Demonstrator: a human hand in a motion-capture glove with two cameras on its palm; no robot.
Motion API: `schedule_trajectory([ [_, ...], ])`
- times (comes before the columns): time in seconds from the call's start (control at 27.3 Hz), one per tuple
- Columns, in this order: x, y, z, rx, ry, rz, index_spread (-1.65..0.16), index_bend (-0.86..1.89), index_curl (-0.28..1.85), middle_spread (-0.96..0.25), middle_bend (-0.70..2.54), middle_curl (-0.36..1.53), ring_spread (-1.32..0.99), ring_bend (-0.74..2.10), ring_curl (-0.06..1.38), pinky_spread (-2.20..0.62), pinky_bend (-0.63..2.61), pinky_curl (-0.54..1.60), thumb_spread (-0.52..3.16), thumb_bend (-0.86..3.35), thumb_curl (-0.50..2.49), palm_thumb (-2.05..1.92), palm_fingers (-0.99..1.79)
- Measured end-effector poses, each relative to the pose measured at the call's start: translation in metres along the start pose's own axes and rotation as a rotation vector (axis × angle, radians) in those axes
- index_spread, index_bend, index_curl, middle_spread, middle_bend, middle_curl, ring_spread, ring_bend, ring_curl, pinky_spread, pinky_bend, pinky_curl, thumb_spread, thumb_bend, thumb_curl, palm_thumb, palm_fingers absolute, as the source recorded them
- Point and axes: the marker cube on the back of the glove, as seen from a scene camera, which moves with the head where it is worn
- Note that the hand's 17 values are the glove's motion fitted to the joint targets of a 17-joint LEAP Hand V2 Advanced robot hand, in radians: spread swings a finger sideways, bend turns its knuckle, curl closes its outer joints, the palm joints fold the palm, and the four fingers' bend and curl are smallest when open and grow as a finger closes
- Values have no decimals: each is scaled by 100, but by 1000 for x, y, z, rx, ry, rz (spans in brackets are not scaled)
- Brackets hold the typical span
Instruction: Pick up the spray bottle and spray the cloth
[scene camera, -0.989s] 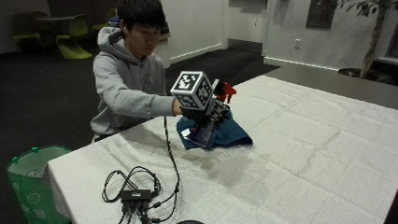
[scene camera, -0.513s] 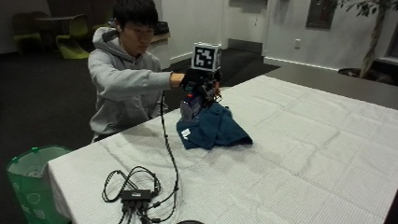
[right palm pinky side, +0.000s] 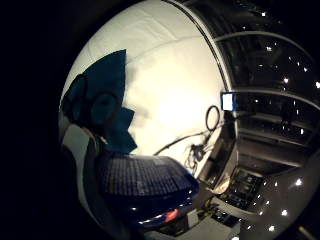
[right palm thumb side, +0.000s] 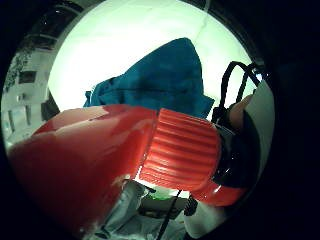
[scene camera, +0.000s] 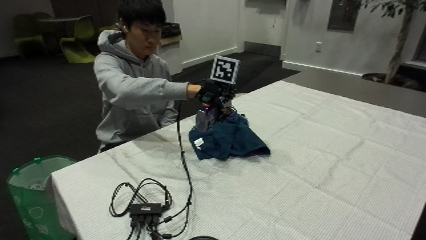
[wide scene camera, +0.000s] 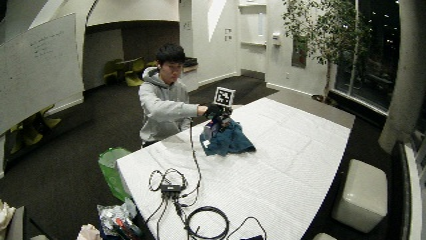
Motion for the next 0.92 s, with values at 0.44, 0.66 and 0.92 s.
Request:
schedule_trajectory([
  [0.44, -6, 18, -39, -8, 23, -155, -24, 39, 51, -16, 42, 45, -24, 44, 42, -30, 38, 38, 7, -4, 72, 100, 136],
  [0.66, -11, 7, 0, -58, 49, -139, -24, 39, 51, -16, 42, 45, -25, 44, 42, -30, 38, 38, 7, -4, 72, 100, 136],
  [0.92, 0, 2, 20, -40, 73, -133, -24, 38, 51, -16, 42, 45, -25, 44, 42, -30, 37, 37, 7, -4, 73, 99, 135],
])
